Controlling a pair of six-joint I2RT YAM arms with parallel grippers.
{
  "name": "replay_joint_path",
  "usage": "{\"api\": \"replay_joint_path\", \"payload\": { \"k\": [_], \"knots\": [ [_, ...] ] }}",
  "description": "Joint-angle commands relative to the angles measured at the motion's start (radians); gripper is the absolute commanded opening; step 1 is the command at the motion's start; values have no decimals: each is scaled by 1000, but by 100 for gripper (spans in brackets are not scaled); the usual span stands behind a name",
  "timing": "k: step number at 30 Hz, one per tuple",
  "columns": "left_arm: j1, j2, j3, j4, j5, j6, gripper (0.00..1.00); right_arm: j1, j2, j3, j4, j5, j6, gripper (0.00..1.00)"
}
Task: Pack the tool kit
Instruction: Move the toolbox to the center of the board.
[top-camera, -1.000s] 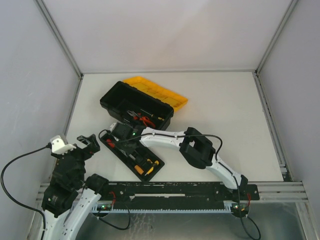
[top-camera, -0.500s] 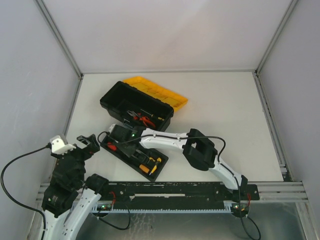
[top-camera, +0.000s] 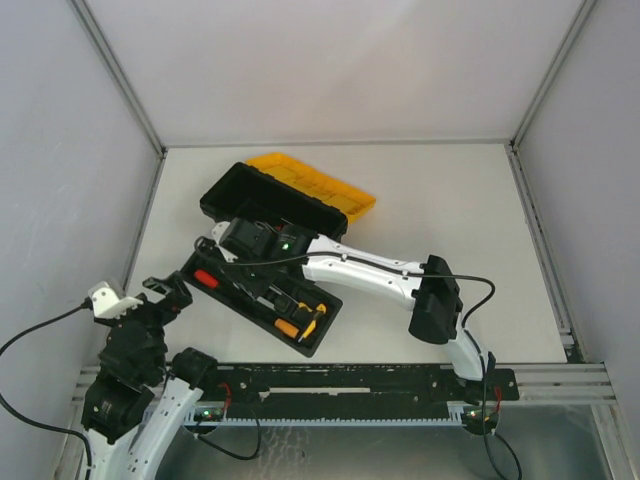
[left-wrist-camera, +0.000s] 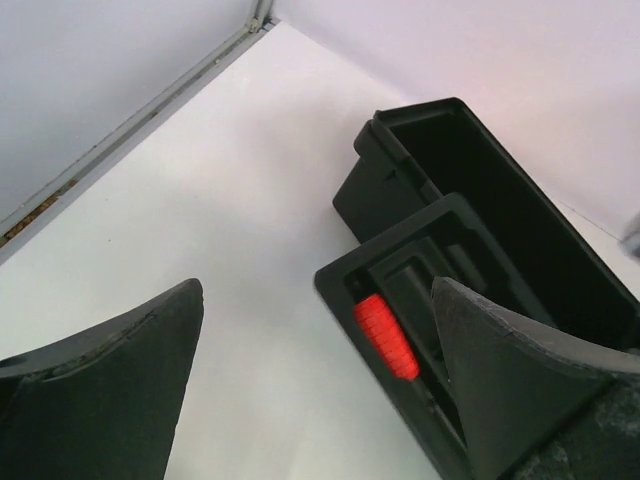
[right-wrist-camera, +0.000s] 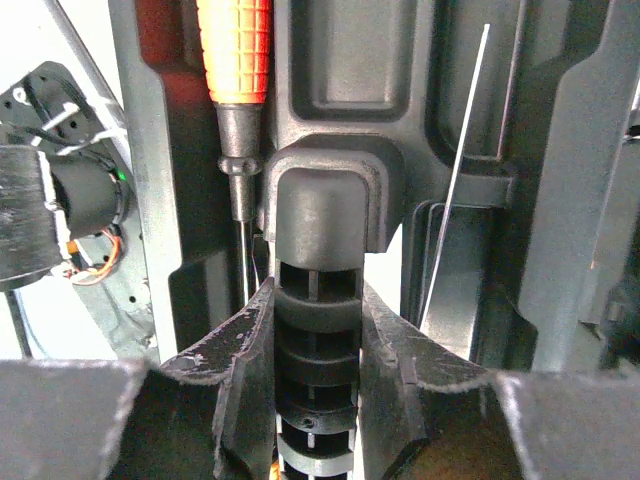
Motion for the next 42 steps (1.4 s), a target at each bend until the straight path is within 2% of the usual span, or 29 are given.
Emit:
{"api": "replay_joint_path", "payload": {
  "k": [1, 6, 18, 24, 29, 35, 38, 42],
  "knots": [
    [11, -138, 4, 5, -67, -41, 100, -23, -73, 136, -71, 10, -13, 0],
    [11, -163, -3, 12, -55, -40, 100, -91, -50, 253, -114, 3, -42, 0],
    [11, 24, 3, 29, 38, 0, 100, -282, 102, 504, -157, -142, -142, 0],
    [11, 50, -25, 92, 124, 26, 100, -345, 170, 555, -86, -180, -167, 0],
    [11, 184, -14, 159, 172, -20, 100, -384, 209, 581, -35, -231, -179, 0],
    [17, 465, 78, 272, 142, -44, 100, -407, 222, 578, -36, -218, -186, 0],
    [79, 573, 155, 303, 180, -53, 100, -424, 169, 550, -44, -183, -197, 0],
    [294, 700, 227, 398, 363, -32, 100, -458, 97, 514, -53, -179, -196, 0]
  ]
}}
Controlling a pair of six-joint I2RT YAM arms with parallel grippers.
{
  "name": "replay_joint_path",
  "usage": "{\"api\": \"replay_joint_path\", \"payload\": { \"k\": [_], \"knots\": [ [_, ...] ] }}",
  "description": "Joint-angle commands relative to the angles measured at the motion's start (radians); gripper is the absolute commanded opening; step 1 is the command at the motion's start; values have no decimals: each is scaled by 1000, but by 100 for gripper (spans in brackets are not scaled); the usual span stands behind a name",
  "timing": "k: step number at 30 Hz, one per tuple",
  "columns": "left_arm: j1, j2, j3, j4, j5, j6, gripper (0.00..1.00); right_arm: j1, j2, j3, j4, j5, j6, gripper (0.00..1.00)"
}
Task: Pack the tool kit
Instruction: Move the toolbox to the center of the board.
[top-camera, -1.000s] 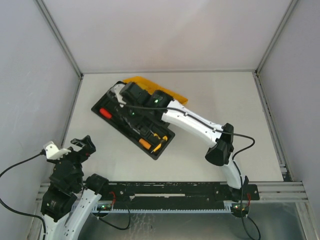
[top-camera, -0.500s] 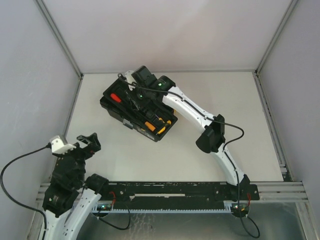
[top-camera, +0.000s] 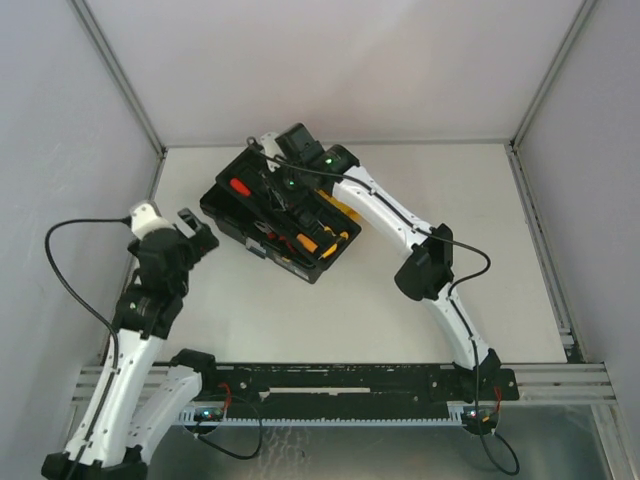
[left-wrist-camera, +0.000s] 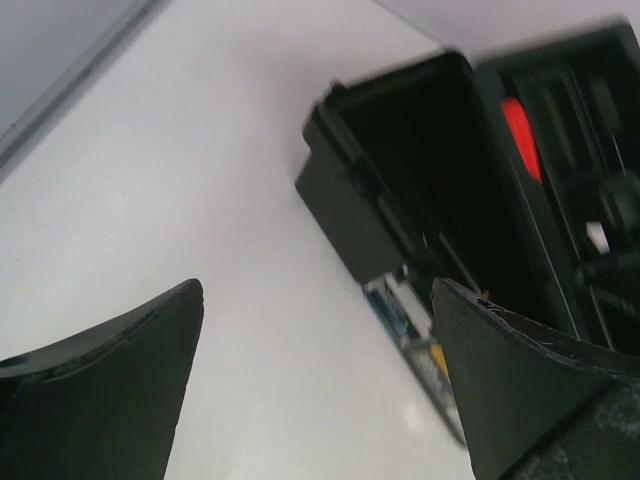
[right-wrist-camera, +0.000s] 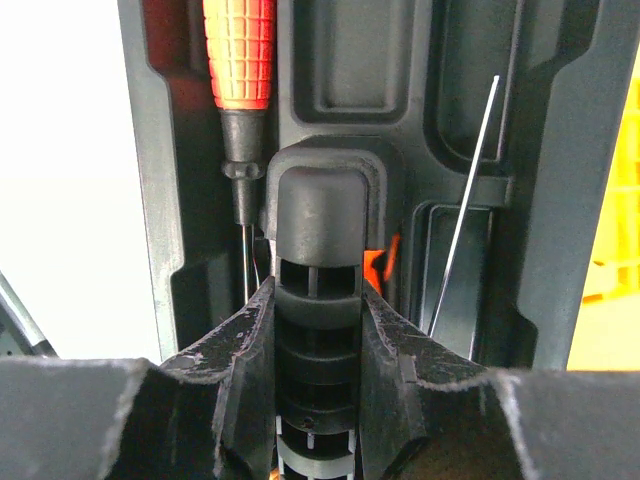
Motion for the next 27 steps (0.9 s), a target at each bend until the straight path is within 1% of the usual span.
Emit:
{"api": "replay_joint_path", "payload": {
  "k": [1, 3, 5, 9, 10, 11, 13, 16, 20, 23, 24, 27],
  "knots": [
    [202, 116, 132, 177, 182, 10, 100, -49, -163, 1, 61, 24, -28, 0],
    [240, 190, 148, 250, 241, 39, 100, -57, -205, -25, 57, 31, -33, 0],
    [259, 284, 197, 258, 275, 80, 100, -64, -243, -52, 56, 63, -34, 0],
    [285, 482, 302, 273, 339, 160, 100, -82, -313, -108, 52, 59, -22, 0],
    [289, 541, 352, 241, 345, 171, 100, -84, -330, -122, 51, 59, -19, 0],
    [290, 601, 411, 170, 358, 185, 100, -86, -351, -135, 45, 63, -17, 0],
    [290, 725, 487, 136, 422, 229, 100, -86, -382, -159, 27, 73, -14, 0],
    [290, 819, 533, 163, 420, 250, 100, -85, -440, -219, 19, 88, -5, 0],
    [291, 925, 592, 193, 428, 321, 100, -83, -537, -349, 47, 106, -5, 0],
    [291, 1028, 687, 112, 429, 369, 100, -83, -610, -425, 69, 110, -2, 0],
    [291, 1052, 704, 99, 440, 387, 98, -82, -629, -450, 79, 107, -4, 0],
    [292, 1113, 721, 113, 443, 431, 96, -83, -664, -503, 96, 106, -3, 0]
  ]
}}
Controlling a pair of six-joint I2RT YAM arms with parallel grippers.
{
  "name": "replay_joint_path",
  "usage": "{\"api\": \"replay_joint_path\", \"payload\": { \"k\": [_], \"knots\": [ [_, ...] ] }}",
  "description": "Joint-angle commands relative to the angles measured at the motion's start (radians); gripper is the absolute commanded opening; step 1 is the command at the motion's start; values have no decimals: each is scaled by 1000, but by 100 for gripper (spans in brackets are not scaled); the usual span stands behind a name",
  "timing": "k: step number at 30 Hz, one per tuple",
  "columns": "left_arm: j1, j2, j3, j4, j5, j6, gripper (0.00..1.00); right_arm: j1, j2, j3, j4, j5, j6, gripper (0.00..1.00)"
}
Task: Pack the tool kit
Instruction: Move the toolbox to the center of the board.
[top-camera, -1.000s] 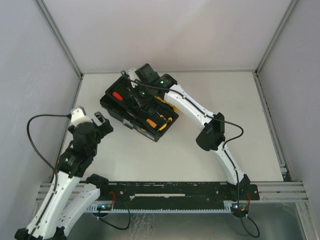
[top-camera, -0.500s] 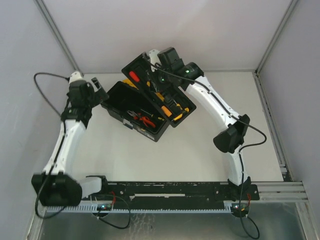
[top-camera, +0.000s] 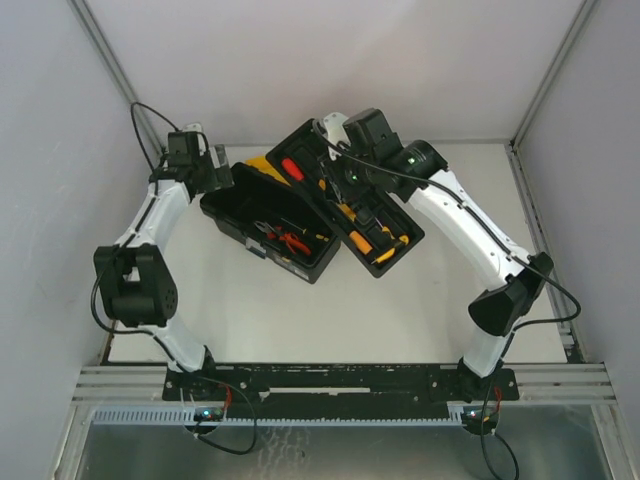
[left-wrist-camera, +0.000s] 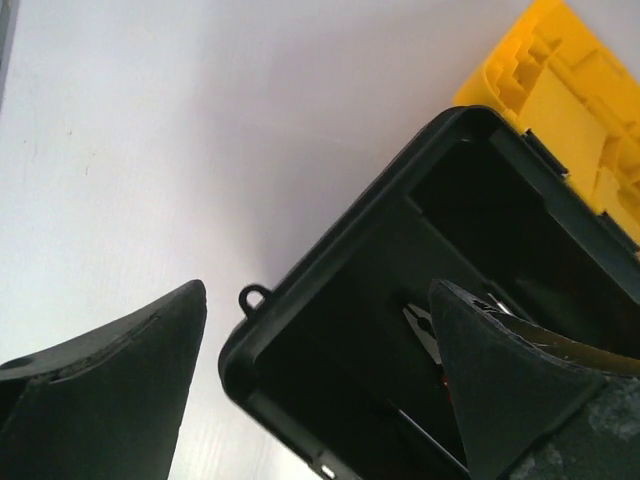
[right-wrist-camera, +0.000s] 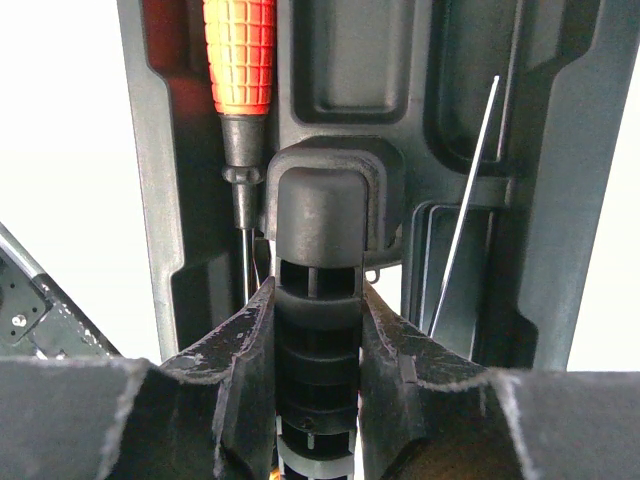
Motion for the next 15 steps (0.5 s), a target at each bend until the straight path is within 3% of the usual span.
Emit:
{"api": "replay_joint_path", "payload": {
  "k": [1, 5, 10, 15],
  "knots": [
    [5, 87, 101, -39, 43, 124, 94, 4, -108, -33, 111, 8, 12, 0],
    [5, 147, 140, -85, 133, 192, 81, 4, -136, -83, 114, 19, 10, 0],
    [-16, 117, 67, -54, 251, 252, 66, -3, -212, -194, 148, 41, 12, 0],
    [-101, 60, -34, -21, 175, 291, 47, -28, -289, -313, 191, 34, 31, 0]
  ]
}}
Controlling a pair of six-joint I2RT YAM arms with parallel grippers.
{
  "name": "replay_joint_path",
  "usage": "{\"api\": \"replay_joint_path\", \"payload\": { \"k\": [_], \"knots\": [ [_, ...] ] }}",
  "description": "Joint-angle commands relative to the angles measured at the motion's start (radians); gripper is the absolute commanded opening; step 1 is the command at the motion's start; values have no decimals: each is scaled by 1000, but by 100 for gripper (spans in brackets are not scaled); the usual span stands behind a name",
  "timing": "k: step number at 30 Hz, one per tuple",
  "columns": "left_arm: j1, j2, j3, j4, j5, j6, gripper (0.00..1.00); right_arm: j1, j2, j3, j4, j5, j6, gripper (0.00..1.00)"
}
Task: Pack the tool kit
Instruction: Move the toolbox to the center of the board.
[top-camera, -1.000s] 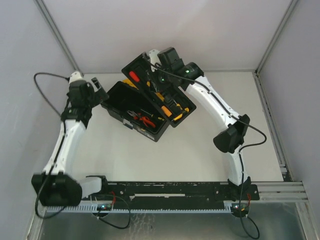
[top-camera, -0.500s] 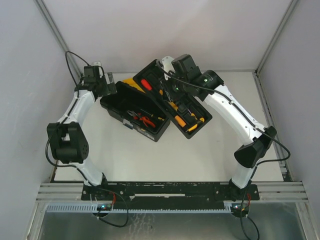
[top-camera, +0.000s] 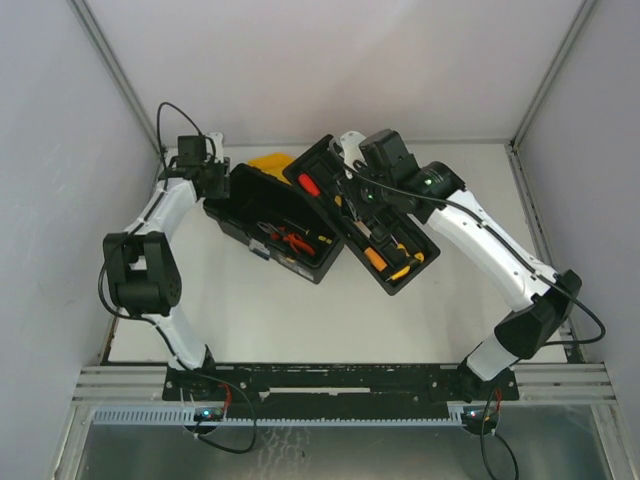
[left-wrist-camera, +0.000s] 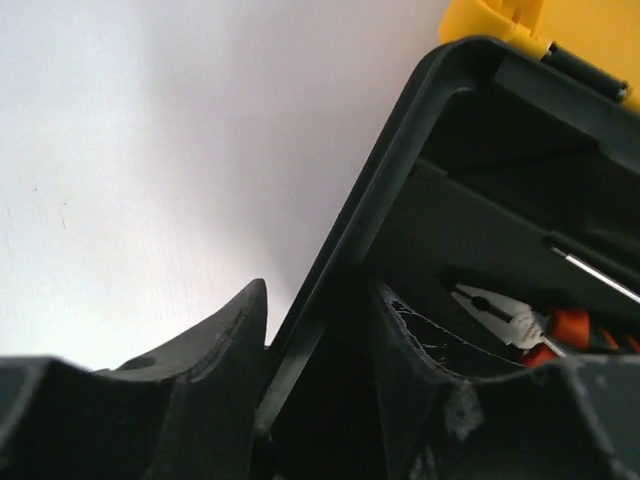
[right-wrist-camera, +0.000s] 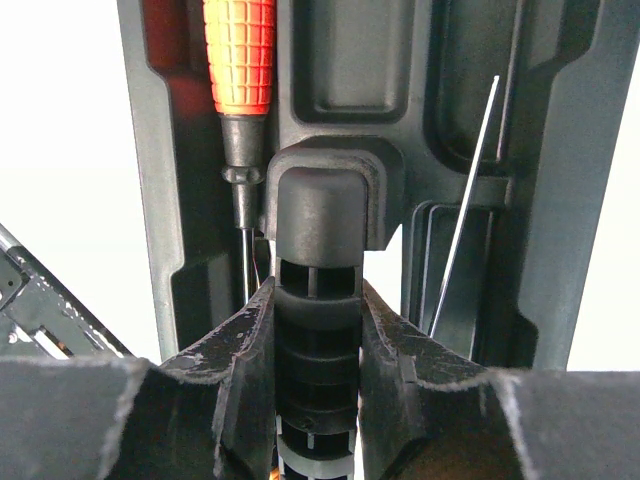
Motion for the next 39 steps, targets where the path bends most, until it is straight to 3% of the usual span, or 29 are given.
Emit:
{"api": "replay_joint_path", "payload": {
  "k": [1, 10, 19, 32, 39],
  "knots": [
    [-115, -89, -119, 15, 32, 34, 45, -25, -122, -62, 127, -6, 24, 0],
    [-292, -192, -316, 88, -88, 26, 33, -65, -222, -188, 118, -6, 17, 0],
    [-520, -260, -411, 79, -229, 32, 26, -123, -310, -280, 111, -22, -17, 0],
    [-690, -406, -551, 59, -264, 19, 6, -168, -369, -314, 58, -58, -98, 0],
    [-717, -528, -614, 52, -297, 21, 4, -170, -367, -305, 30, -80, -181, 0]
  ]
}}
